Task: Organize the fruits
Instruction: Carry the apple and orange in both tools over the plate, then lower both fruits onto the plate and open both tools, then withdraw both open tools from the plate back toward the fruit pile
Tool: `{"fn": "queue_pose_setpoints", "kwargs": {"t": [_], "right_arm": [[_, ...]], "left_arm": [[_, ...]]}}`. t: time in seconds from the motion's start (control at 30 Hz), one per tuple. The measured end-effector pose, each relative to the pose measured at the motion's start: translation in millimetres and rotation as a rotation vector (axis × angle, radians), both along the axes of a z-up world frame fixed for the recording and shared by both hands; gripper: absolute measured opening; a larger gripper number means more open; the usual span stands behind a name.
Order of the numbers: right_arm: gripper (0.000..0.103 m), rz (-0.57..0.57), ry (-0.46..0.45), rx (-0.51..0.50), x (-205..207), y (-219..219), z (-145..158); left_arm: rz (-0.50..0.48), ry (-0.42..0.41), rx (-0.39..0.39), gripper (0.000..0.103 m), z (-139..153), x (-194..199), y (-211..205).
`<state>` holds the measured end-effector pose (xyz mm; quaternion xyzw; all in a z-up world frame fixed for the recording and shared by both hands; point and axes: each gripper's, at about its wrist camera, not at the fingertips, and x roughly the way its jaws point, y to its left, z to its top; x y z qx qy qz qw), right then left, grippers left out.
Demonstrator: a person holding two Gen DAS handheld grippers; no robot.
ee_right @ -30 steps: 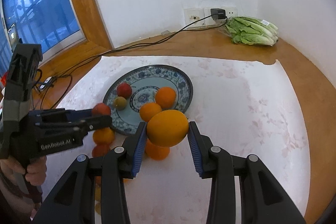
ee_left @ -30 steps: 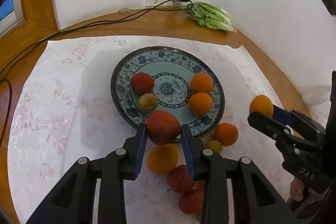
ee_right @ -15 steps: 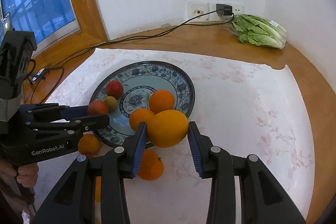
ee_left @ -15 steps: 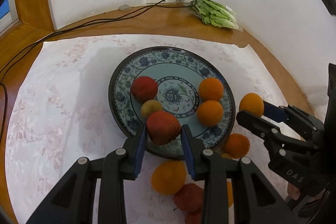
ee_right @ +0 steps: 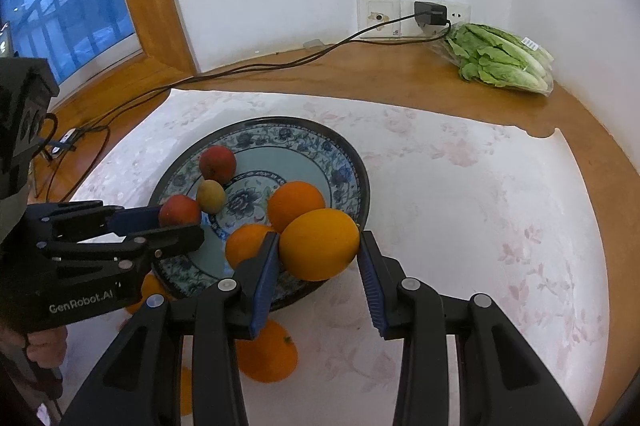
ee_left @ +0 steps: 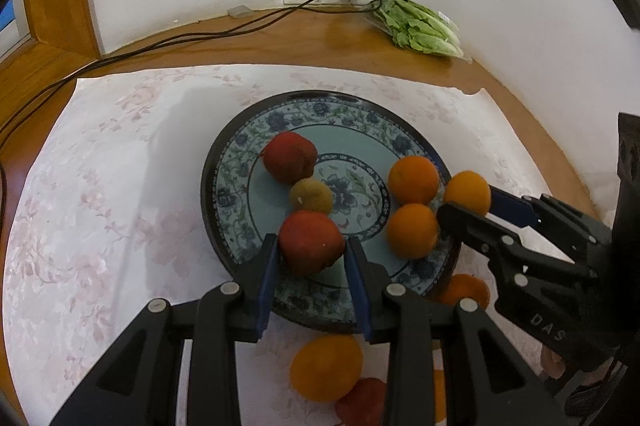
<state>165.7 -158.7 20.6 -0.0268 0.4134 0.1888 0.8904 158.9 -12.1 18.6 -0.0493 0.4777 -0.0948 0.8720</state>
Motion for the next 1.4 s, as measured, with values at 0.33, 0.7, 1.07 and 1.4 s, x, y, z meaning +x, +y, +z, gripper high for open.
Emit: {"fn": "queue_pose_setpoints", "kwargs": {"t": [0.33, 0.7, 1.07, 1.4], "right_arm": [[0.040, 0.002, -0.020, -0.027, 10.2, 4.5, -6.2], [0.049, -0.011, -0.020, 0.009, 10.5, -2.4, -2.5], [0.049, -0.044, -0.010, 0.037, -9.8, -12.6, 12.7], [0.049, -0.039, 0.012, 0.054, -31.7, -12.5, 15.7]], "left_arm": [[0.004, -0.010, -0.011, 0.034, -1.8, 3.5, 0.0], [-0.003, -0.025, -0.018, 0.047, 5.7, -3.1, -1.7], [-0.003, -0.033, -0.021, 0.054, 20.7, -22.4, 0.6], [0.012, -0.025, -0.024, 0.054, 24.5, -41.3, 6.7]]}}
